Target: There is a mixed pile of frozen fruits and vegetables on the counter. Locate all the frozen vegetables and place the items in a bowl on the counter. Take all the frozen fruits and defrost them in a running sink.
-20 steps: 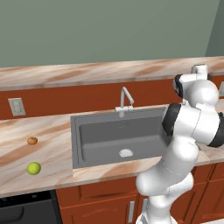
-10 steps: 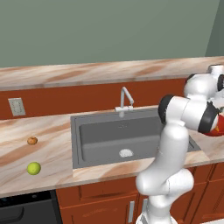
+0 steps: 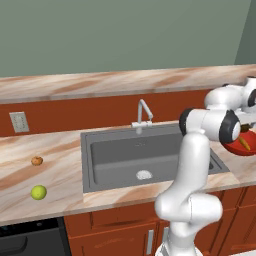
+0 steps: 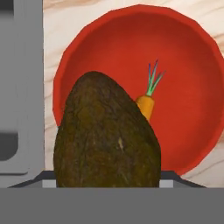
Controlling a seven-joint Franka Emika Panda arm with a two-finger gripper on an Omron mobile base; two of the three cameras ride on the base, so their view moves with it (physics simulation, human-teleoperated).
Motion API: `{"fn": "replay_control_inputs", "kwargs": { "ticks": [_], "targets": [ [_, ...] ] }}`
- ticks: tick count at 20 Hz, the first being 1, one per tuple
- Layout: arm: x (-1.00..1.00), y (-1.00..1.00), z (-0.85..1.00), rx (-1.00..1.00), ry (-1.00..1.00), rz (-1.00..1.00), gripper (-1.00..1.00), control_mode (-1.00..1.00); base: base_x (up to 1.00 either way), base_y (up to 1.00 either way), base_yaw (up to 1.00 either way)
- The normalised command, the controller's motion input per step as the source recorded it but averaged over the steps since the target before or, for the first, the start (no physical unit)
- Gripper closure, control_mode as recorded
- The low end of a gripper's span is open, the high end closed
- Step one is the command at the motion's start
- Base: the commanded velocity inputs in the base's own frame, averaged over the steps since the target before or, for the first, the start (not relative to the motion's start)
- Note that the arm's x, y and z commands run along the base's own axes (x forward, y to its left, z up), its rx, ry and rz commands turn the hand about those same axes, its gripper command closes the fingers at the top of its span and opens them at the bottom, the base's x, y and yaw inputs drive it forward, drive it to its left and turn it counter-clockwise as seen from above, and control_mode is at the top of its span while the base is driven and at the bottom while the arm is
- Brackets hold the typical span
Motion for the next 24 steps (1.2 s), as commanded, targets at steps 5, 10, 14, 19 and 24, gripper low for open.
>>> {"fn": "replay_control_inputs", "kwargs": {
  "ticks": [5,10,14,19,24],
  "targets": [
    [0.29,-0.24,-0.46,0.01,-0.09,0.0,1.0,-1.0,0.0,0.0,0.0],
    [0.15,-0.02,-0.48,-0.04,-0.07,0.0,1.0,-1.0,0.0,0.0,0.0],
    [0.19,0.0,-0.42,-0.03,0.01,0.0,1.0,-1.0,0.0,0.0,0.0],
    [0.14,0.01,-0.33,-0.01,0.08,0.0,1.0,-1.0,0.0,0.0,0.0],
    [0.1,0.0,-0.35,0.0,0.11,0.0,-1.0,-1.0,0.0,0.0,0.0]
  ]
}}
